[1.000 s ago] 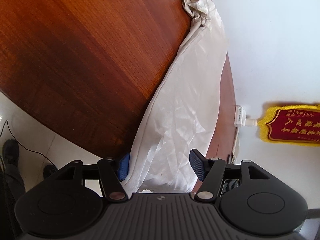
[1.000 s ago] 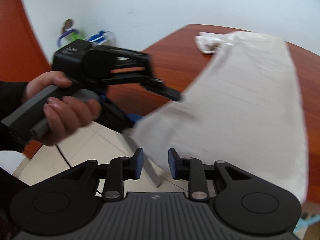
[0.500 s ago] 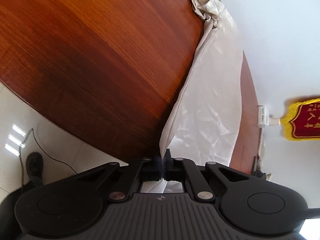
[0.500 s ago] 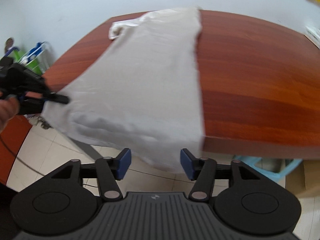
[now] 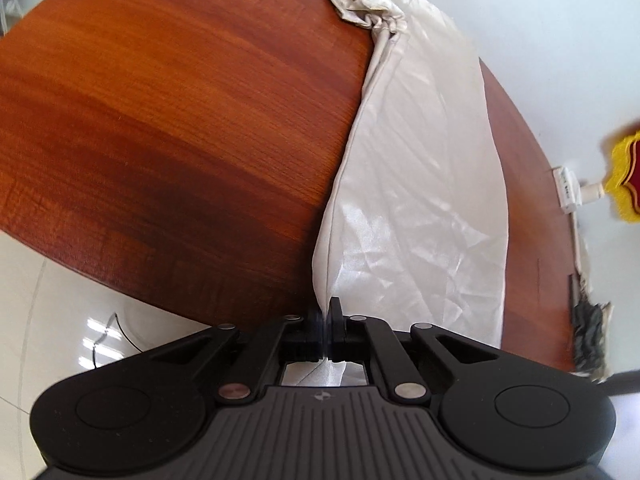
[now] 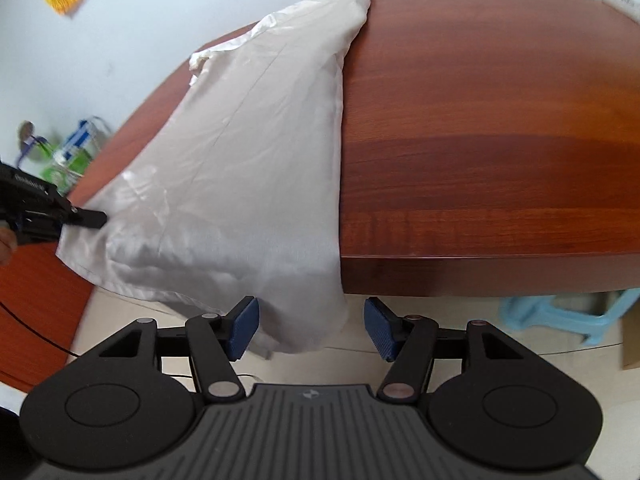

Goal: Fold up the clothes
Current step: 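Lift the hem with both grippers and carry it toward the collar end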

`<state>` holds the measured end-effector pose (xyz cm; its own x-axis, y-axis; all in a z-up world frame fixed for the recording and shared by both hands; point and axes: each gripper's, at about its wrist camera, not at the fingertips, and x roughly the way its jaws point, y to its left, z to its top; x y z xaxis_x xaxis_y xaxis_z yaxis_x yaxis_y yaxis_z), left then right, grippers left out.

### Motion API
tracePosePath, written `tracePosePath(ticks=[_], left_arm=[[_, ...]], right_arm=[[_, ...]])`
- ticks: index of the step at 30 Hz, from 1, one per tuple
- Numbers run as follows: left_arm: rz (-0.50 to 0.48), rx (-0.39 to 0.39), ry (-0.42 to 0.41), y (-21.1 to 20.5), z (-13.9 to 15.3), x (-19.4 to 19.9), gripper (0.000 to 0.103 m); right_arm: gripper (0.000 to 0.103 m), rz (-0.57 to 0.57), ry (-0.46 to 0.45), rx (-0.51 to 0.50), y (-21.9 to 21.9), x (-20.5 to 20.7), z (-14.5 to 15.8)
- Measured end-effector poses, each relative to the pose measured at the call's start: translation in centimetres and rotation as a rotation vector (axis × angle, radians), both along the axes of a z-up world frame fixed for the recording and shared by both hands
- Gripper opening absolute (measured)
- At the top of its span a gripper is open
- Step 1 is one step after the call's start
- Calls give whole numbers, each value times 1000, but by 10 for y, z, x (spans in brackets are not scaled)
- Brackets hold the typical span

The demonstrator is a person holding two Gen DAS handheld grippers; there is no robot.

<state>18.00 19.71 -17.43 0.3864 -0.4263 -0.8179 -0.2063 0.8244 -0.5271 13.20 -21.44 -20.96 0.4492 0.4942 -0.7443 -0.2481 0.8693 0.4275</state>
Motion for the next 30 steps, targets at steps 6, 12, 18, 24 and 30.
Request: tracePosePath(ticks=[6,12,18,24,30], left_arm=[[1,33,-24,-3,4,-5,2],[-14,42,-41,-1,7,-11,2],[-8,-4,-68,7,11,-27,2],[-65,-73,-110,11,33,-41,2],[-98,-178,-136,29,62,-55,2]], right_arm=[[48,9,20,71,-5,7,-11],[11,53,-12,103,0,-3,6],[9,38,-46,153,-7,-15,39],[8,26,-51,206,-8,-30,74],[7,-44,-42,266,-13,-53,106]])
